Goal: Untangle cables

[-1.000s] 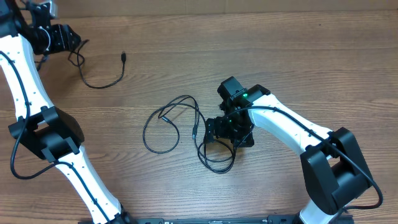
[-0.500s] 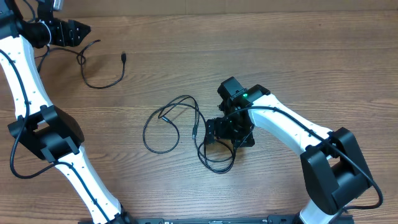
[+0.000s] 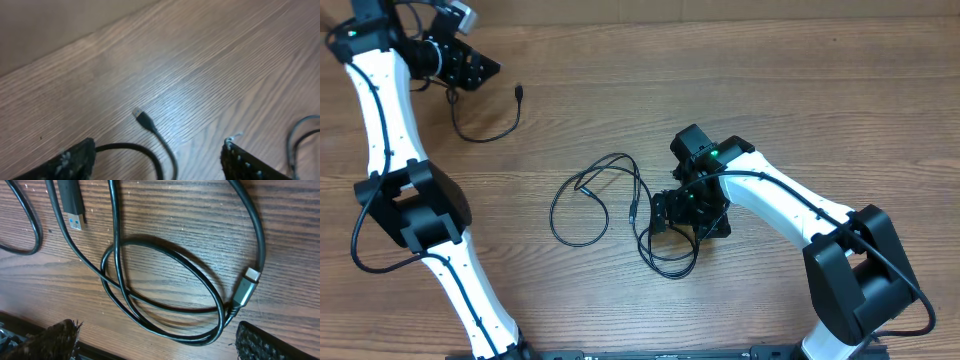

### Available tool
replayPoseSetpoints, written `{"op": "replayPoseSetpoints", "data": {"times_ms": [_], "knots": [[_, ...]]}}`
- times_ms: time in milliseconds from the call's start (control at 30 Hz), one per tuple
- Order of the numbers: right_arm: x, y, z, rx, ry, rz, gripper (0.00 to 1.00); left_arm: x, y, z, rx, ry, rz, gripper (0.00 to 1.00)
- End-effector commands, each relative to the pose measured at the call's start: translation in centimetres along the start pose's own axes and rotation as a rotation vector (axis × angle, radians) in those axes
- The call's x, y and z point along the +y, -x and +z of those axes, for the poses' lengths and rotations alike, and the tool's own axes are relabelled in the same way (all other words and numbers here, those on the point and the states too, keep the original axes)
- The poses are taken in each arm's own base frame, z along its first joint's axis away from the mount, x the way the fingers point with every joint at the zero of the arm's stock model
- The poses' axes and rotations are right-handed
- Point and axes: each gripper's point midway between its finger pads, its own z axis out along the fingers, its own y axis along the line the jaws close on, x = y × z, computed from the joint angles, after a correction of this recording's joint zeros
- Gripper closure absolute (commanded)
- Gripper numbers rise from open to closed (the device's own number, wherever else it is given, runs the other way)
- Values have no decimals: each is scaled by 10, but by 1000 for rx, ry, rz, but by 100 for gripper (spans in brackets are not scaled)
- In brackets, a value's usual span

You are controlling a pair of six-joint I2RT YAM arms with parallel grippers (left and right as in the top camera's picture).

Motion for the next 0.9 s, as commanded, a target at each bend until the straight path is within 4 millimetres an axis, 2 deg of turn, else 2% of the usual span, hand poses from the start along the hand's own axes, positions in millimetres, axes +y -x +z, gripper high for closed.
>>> {"op": "replayPoseSetpoints", "data": {"times_ms": [0, 33, 100, 233, 300, 333, 367, 400, 500, 633, 700, 767, 867], "knots": [[2, -2, -3, -14, -2, -17, 0, 16, -18, -3, 76, 88, 43, 20], [2, -2, -3, -14, -2, -17, 0, 20, -22, -1, 93, 106, 42, 22], [2, -1, -3, -15, -1, -18, 0, 26, -29, 2, 114, 134, 20, 32], [3, -1, -3, -19, 1, -19, 0, 33, -38, 3, 151, 167, 16, 35], [3, 0, -3, -21, 2, -20, 0, 33, -37, 3, 143, 164, 4, 44], [3, 0, -3, -22, 3, -21, 0, 32, -33, 4, 123, 156, -9, 54], [3, 0, -3, -22, 3, -21, 0, 32, -30, 4, 104, 153, -24, 74], [3, 0, -3, -22, 3, -21, 0, 33, -24, 4, 78, 153, -52, 88], [3, 0, -3, -22, 3, -20, 0, 31, -14, 5, 27, 137, -99, 96], [3, 0, -3, -21, 3, -20, 0, 23, 0, 1, -28, 101, -128, 96], [3, 0, -3, -21, 3, -20, 0, 15, 23, -7, -116, 53, -173, 96], [3, 0, -3, -21, 2, -20, 0, 1, 62, -25, -263, -45, -230, 96], [3, 0, -3, -22, 3, -21, 0, -33, 133, -74, -519, -298, -244, 96]]}}
